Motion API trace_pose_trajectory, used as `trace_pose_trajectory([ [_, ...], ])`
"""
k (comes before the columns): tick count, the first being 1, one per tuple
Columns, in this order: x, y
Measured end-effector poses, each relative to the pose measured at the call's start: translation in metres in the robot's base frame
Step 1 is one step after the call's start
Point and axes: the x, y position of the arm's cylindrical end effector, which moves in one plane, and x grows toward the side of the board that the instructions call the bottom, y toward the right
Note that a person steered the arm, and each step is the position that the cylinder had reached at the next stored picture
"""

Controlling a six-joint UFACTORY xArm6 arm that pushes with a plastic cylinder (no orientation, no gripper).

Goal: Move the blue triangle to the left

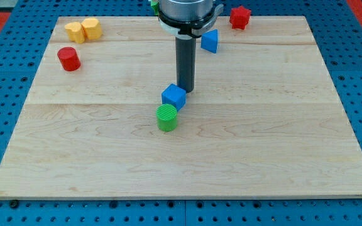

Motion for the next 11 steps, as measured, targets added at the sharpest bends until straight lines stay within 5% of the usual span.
trace_pose_trajectory([
  [3,-0.151,0.137],
  [4,-0.171,0.103],
  [6,-0.115,0.03],
  [11,-0.162,-0.063],
])
